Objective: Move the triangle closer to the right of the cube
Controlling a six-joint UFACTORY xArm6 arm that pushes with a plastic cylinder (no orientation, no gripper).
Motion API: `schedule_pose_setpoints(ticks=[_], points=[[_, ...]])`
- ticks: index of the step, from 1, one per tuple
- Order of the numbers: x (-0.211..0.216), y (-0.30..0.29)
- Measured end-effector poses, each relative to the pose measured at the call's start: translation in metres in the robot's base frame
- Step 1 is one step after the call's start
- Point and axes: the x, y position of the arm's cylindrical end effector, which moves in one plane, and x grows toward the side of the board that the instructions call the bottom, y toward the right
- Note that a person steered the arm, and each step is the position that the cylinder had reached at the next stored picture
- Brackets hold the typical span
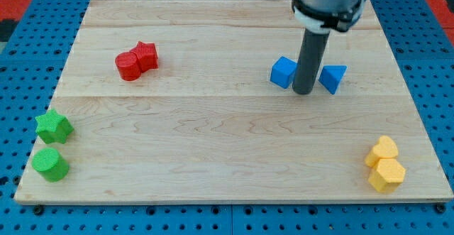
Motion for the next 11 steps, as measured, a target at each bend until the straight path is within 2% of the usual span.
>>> schedule_pose_setpoints(ticks=[1,2,3,5,6,7,8,10,11], points=[[0.022,0.022],[0.011,0.048],[-0.018,0.045],[-0.038,0.060],[-0.029,0.077],[-0.020,0.120],[-0.038,0.140],[-0.071,0.130],[-0.071,0.085]])
